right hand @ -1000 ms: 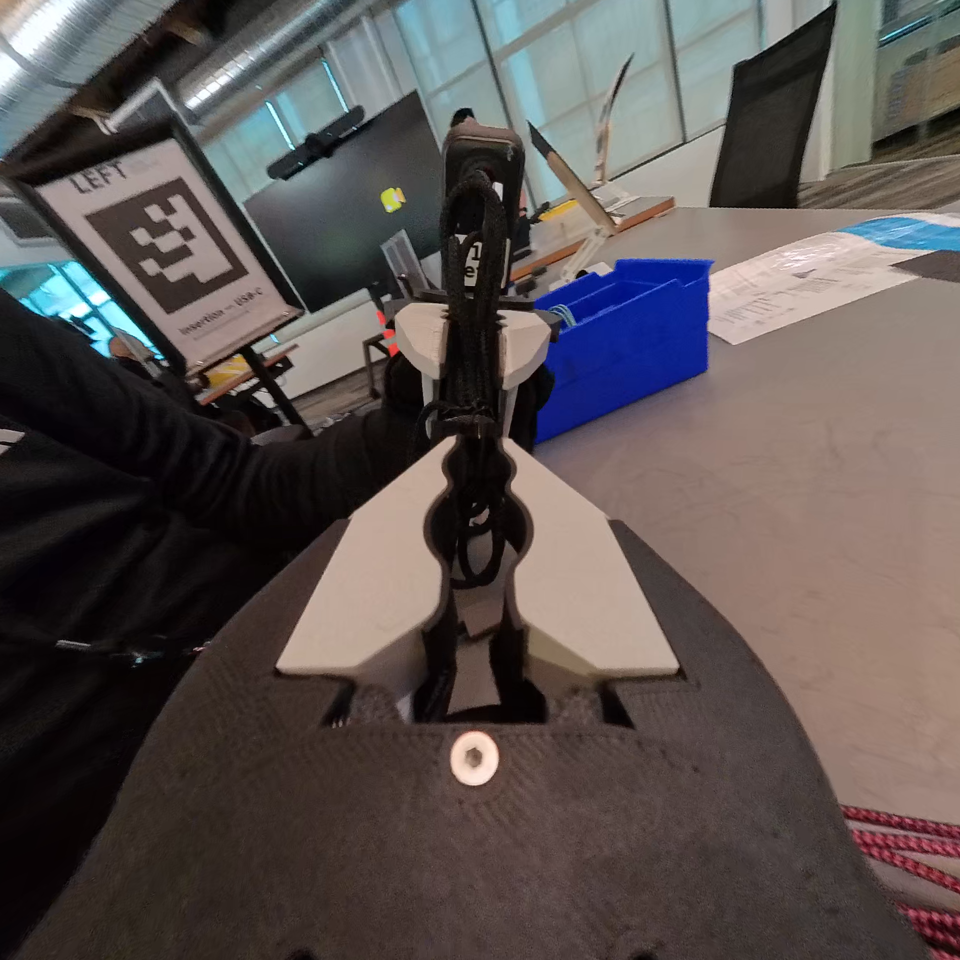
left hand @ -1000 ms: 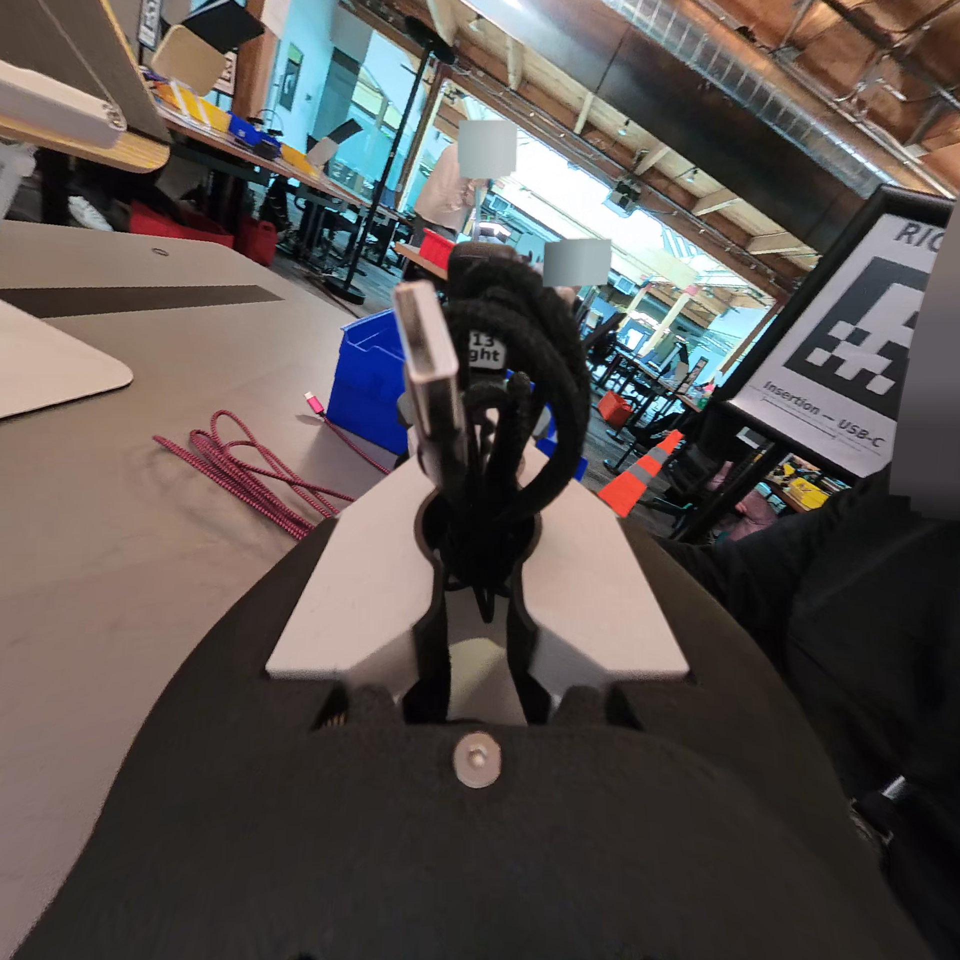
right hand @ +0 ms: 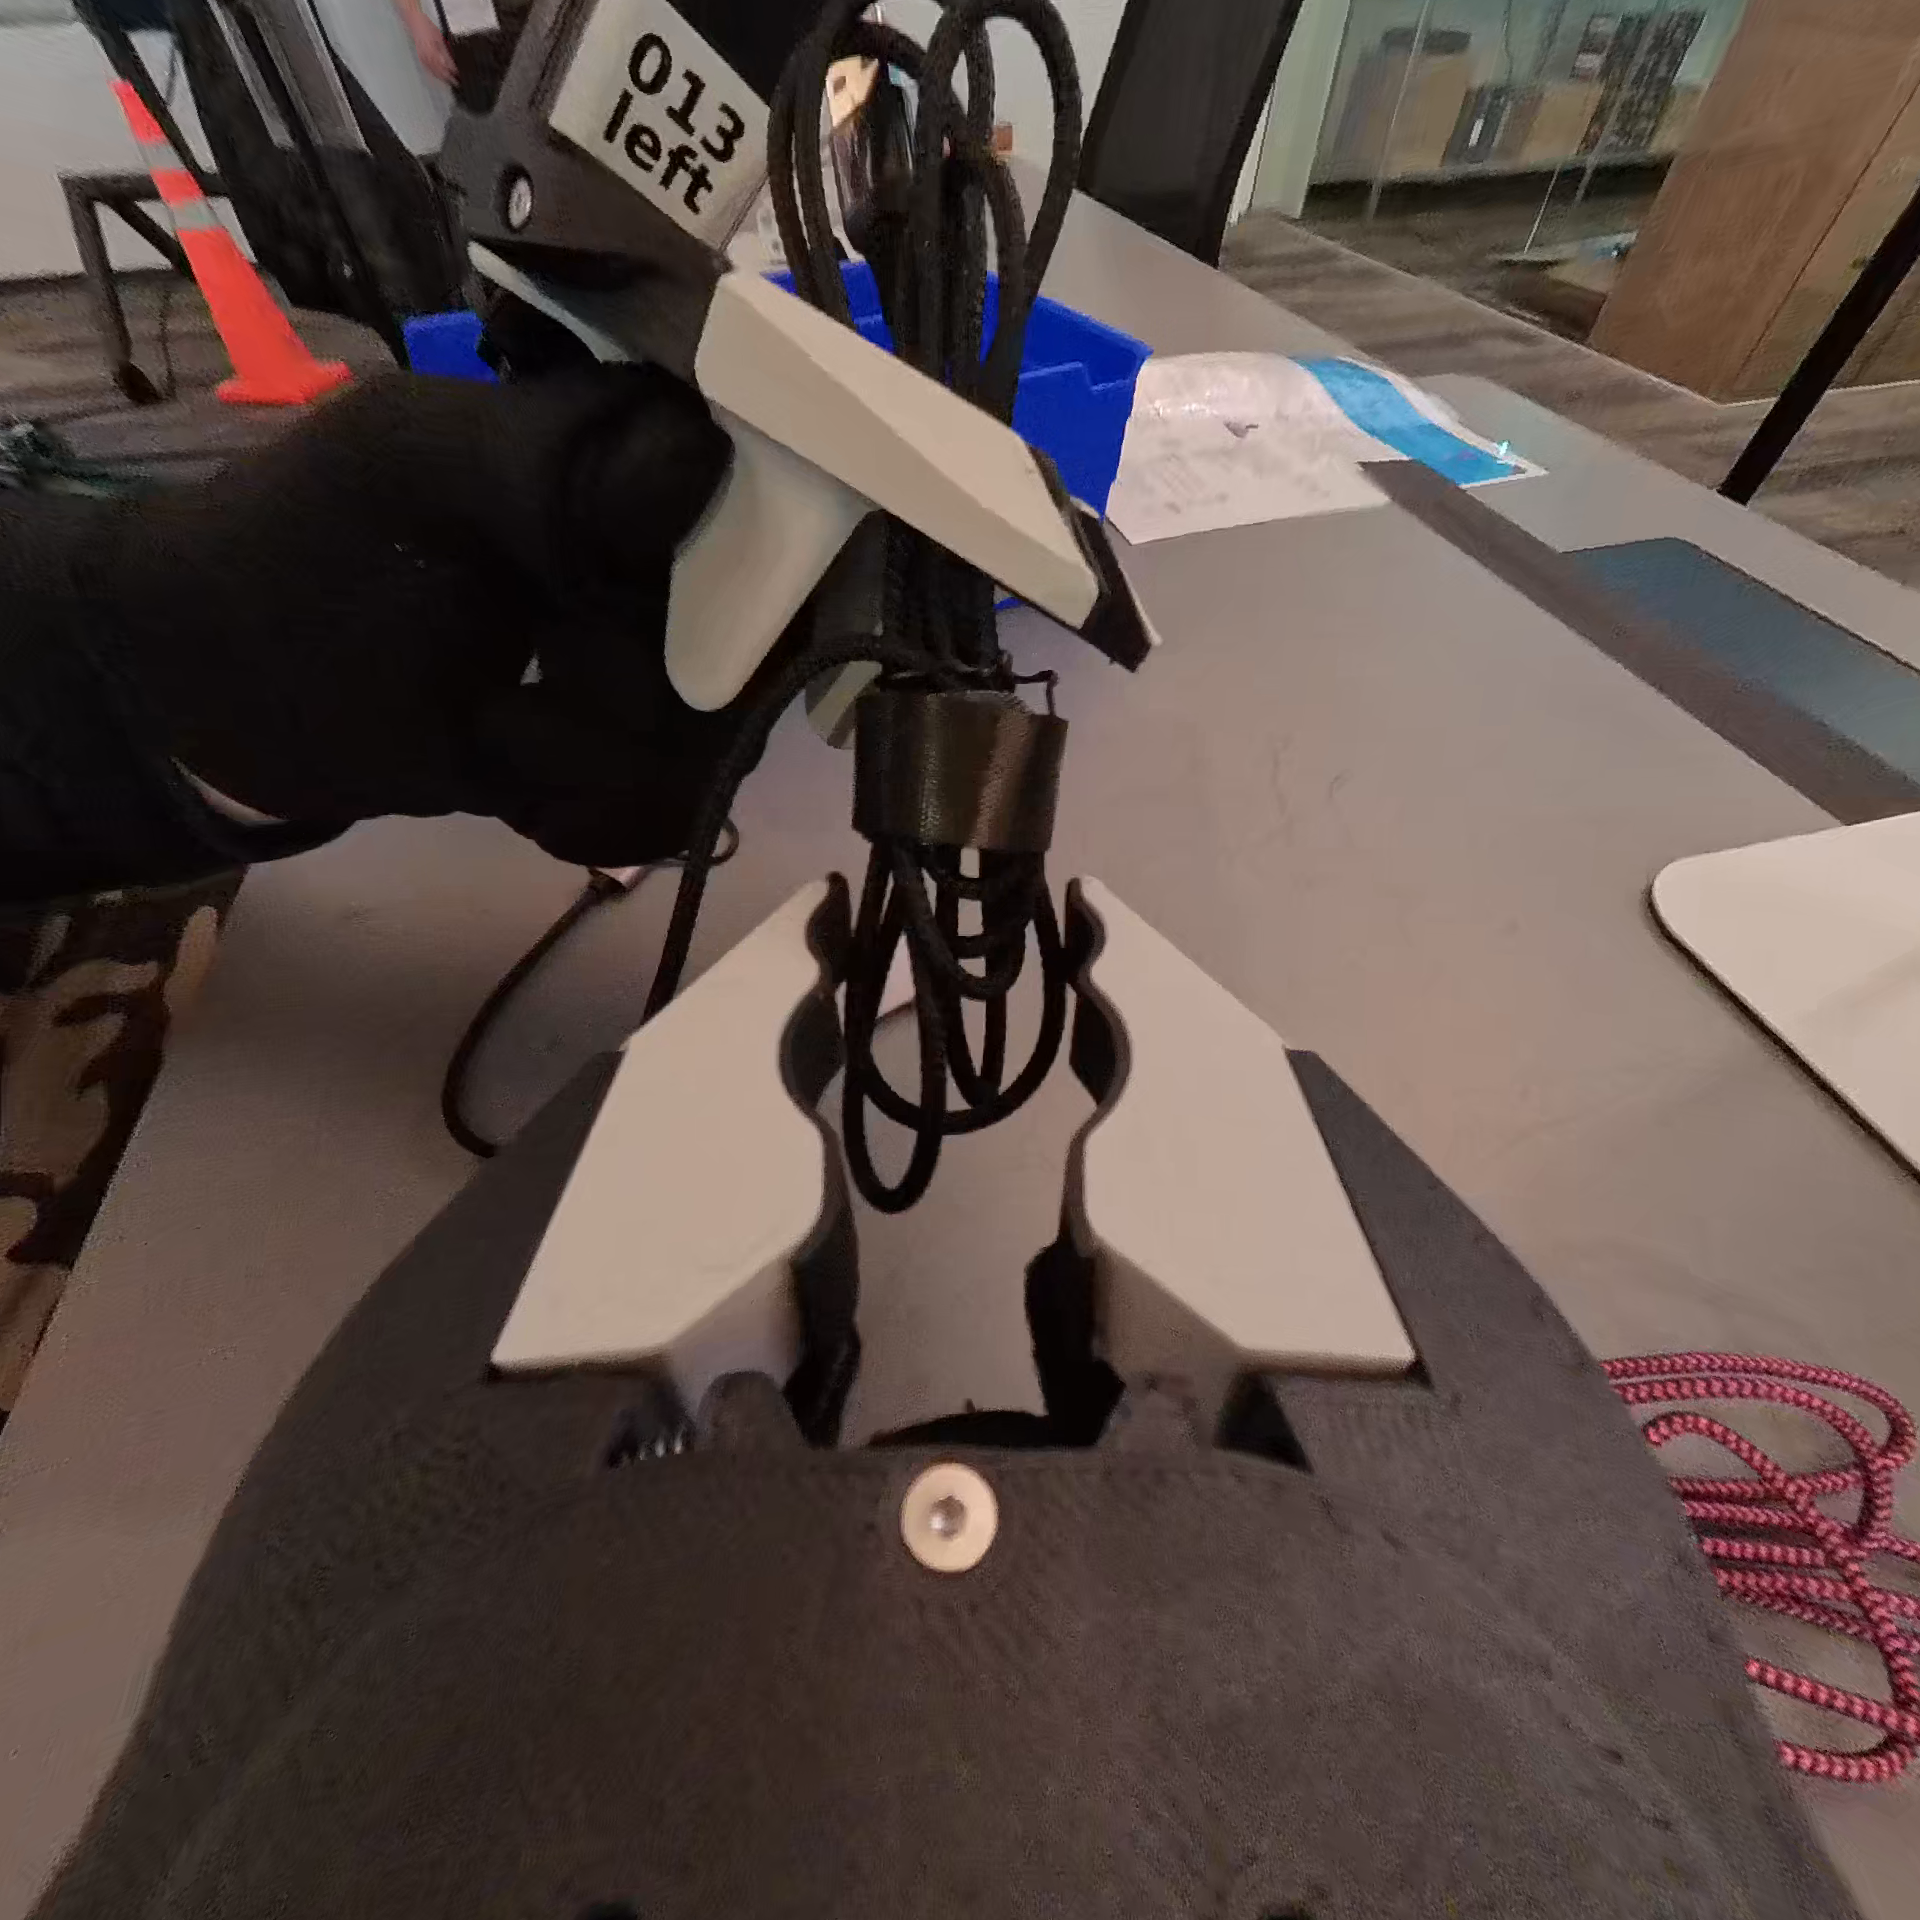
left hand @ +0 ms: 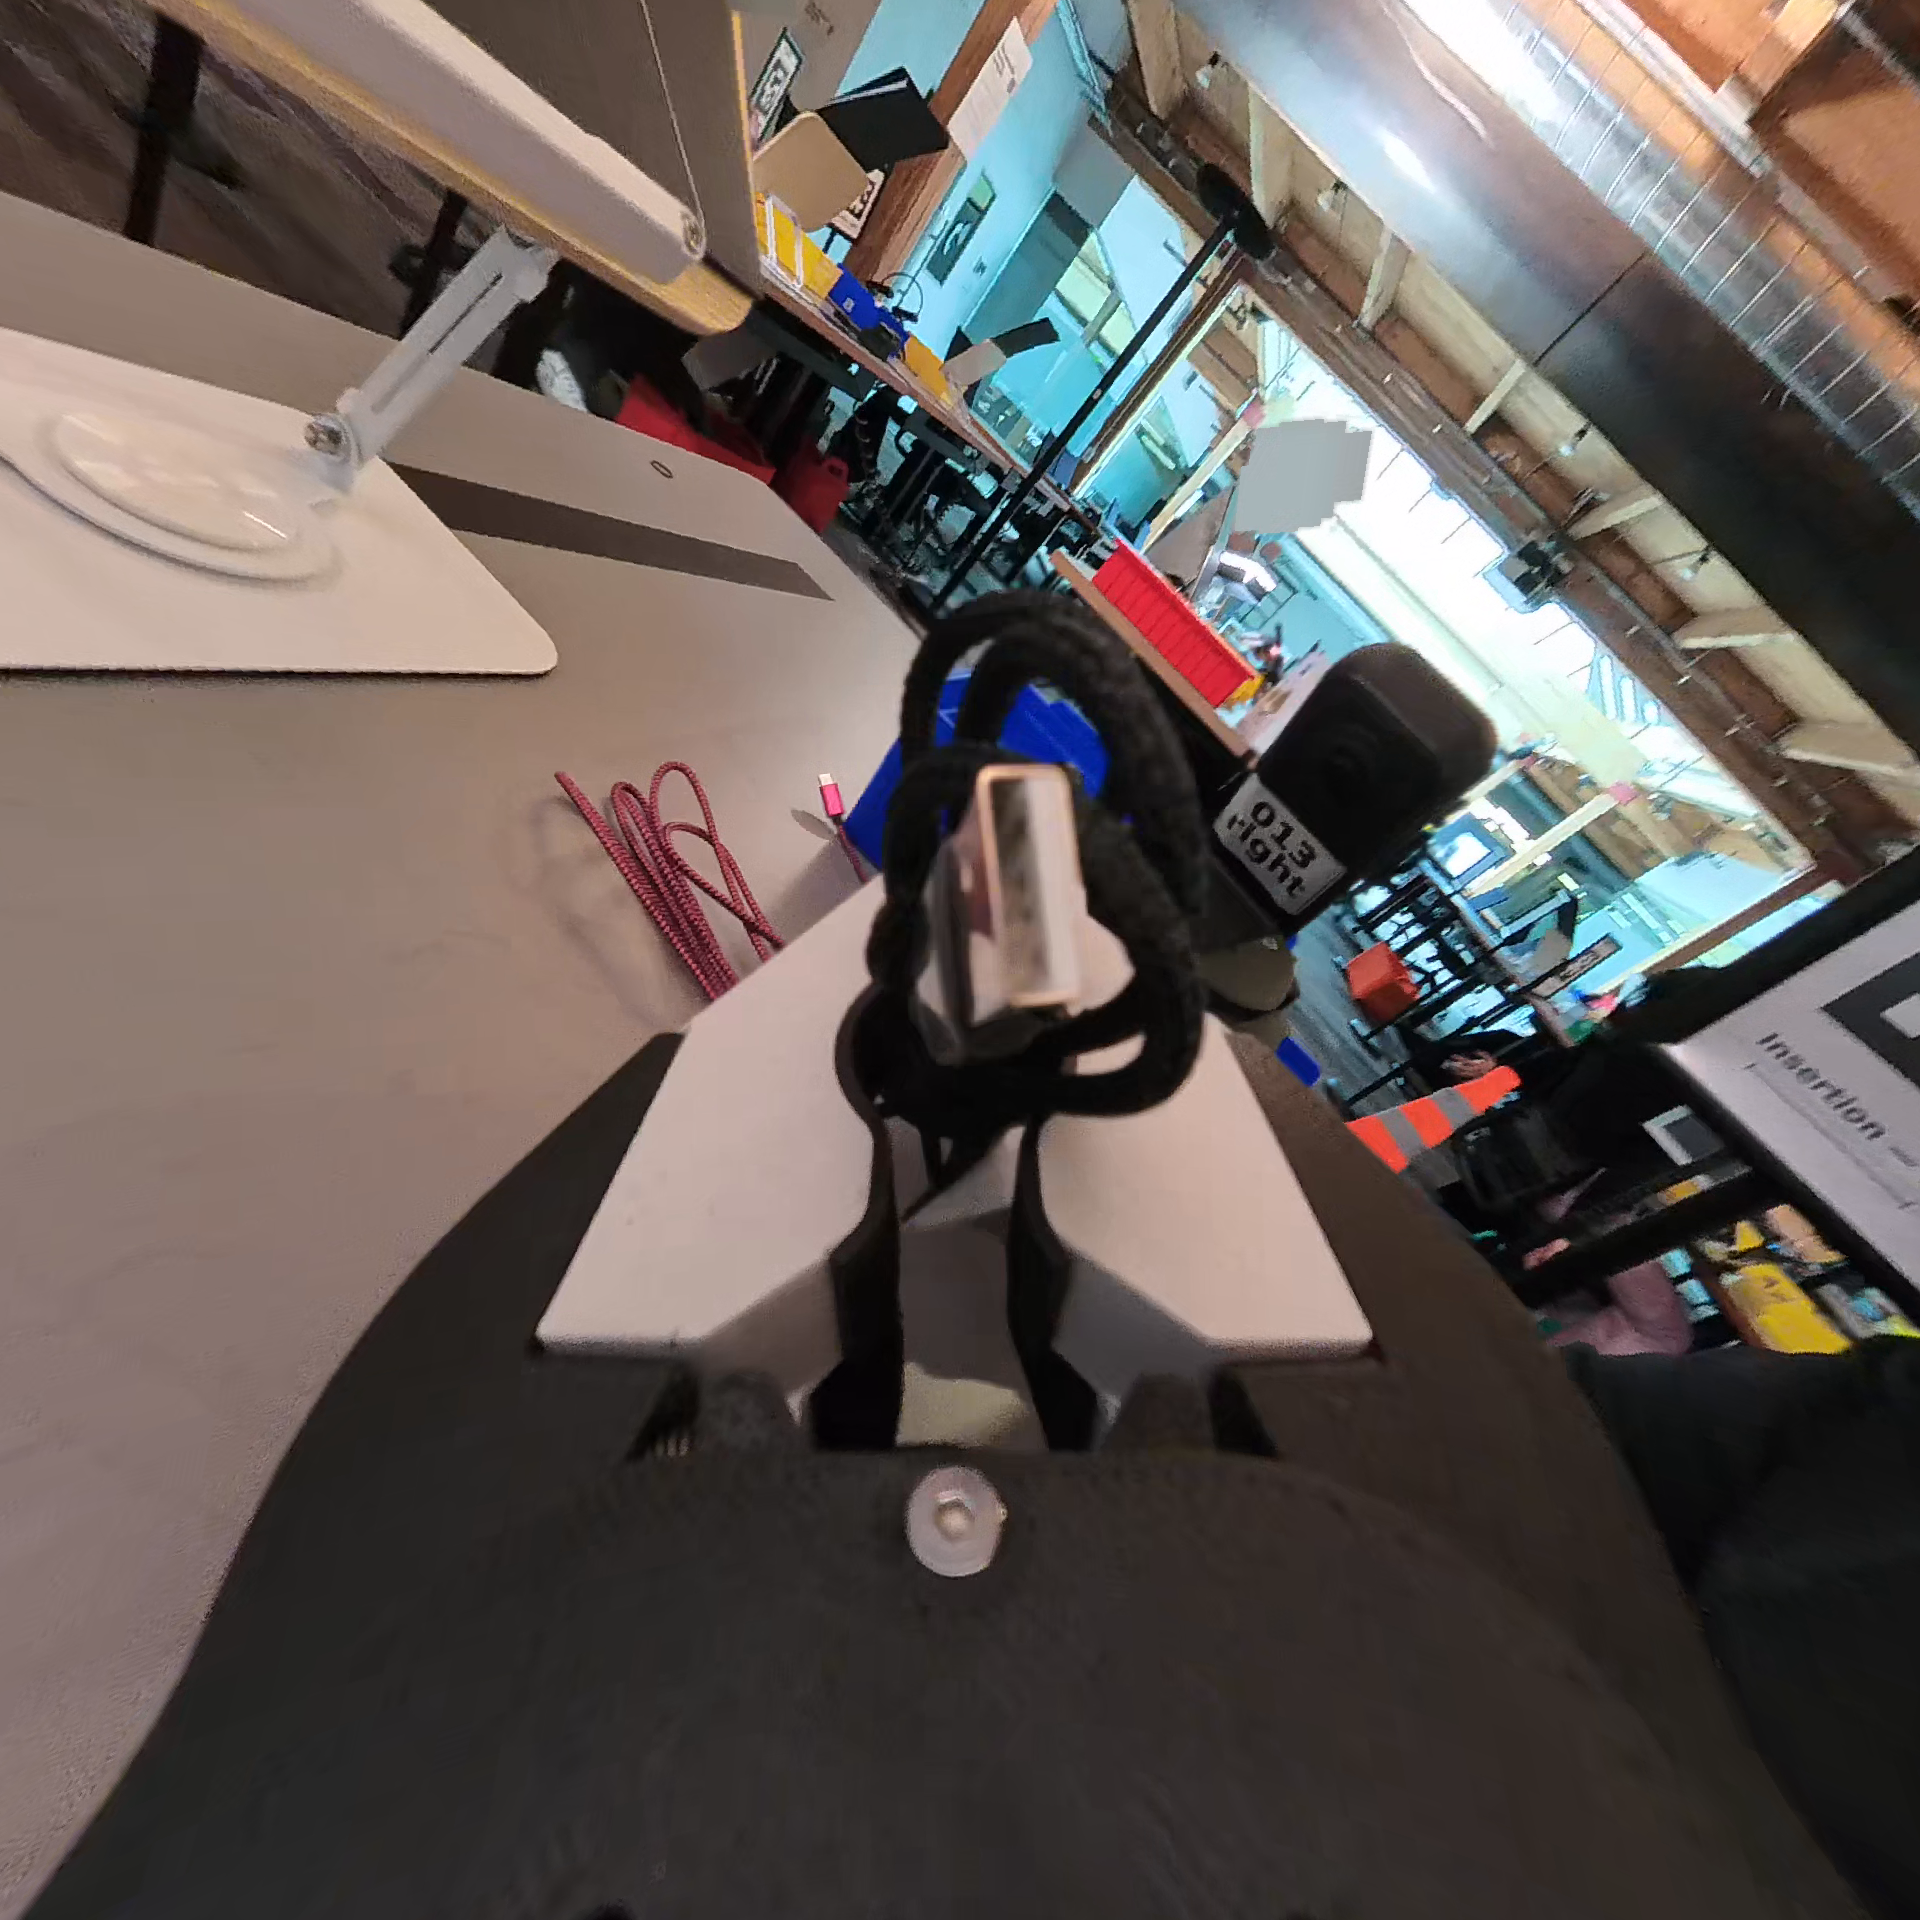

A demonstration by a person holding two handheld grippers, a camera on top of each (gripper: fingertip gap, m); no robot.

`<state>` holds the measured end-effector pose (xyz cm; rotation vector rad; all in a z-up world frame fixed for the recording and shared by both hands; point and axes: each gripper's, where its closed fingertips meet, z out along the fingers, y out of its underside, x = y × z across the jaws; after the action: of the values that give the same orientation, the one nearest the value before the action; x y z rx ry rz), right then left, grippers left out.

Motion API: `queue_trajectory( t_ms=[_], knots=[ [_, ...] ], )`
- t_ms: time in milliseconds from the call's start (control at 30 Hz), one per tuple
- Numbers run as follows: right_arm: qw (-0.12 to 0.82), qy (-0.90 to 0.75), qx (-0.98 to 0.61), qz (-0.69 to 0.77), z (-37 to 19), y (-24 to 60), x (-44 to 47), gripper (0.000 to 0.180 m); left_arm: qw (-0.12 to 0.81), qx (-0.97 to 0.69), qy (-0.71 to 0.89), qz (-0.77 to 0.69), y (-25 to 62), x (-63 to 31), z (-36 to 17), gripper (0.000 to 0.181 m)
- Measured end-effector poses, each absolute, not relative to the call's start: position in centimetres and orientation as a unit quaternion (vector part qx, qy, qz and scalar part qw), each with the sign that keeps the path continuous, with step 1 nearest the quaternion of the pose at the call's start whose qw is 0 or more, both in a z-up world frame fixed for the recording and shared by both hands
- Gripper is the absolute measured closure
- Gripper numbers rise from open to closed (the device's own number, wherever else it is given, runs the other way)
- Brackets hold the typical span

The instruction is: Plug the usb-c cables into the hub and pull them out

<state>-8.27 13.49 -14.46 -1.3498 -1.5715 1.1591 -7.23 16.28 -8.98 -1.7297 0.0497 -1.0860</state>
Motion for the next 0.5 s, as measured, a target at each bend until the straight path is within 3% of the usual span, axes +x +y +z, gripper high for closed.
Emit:
queue_trajectory(
  t_ms=[133,300,500],
  knots=[
    [0.323,-0.589,-0.525,0.522,-13.6,12.7,-7.7,0.155,0.517,-0.697,0.034,-0.496,15.9,-6.7,-8.1,0.160],
    [0.199,-0.502,-0.473,0.697,-10.3,11.4,-5.9,0.158,0.529,-0.645,0.123,-0.537,13.7,-5.2,-5.5,0.133],
    [0.050,-0.496,-0.397,0.771,-9.4,7.9,-4.4,0.157,0.527,-0.584,0.202,-0.583,10.6,-3.6,-3.4,0.132]
  ],
)
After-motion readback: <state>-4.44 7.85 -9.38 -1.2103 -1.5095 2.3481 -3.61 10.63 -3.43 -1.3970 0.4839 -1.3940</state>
